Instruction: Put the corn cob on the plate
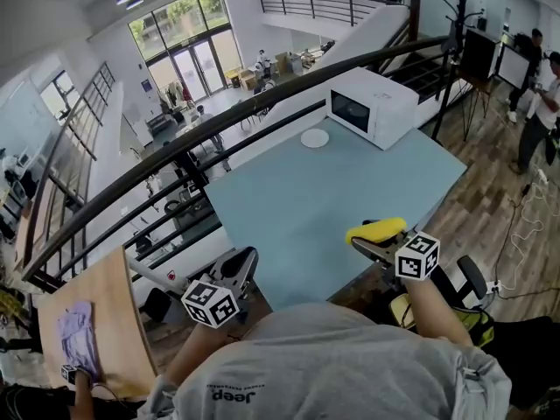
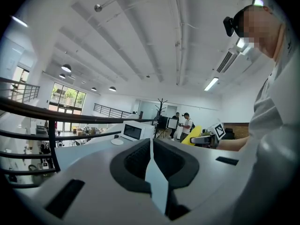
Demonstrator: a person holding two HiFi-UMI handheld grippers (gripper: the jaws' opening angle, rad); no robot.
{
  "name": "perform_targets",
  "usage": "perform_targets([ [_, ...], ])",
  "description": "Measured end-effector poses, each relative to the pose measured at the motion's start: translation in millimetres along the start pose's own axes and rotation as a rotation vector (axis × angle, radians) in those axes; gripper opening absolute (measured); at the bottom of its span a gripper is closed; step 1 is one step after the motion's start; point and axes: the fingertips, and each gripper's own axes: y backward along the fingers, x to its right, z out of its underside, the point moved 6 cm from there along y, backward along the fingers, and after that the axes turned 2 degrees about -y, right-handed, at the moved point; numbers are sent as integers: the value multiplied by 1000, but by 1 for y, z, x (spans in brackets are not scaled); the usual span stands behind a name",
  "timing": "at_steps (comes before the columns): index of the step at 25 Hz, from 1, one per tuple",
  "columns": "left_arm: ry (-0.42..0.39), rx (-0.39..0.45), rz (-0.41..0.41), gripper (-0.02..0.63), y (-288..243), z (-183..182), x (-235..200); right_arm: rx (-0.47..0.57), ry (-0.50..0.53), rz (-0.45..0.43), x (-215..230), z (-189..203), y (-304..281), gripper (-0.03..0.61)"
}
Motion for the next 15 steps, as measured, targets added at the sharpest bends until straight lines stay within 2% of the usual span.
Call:
perform_targets([
  [7, 8, -22, 3, 37, -32, -4, -30, -6, -21, 43, 36, 2, -15, 264],
  [15, -18, -10, 73, 37, -92, -20, -119, -64, 7, 145, 76, -18, -73, 264],
])
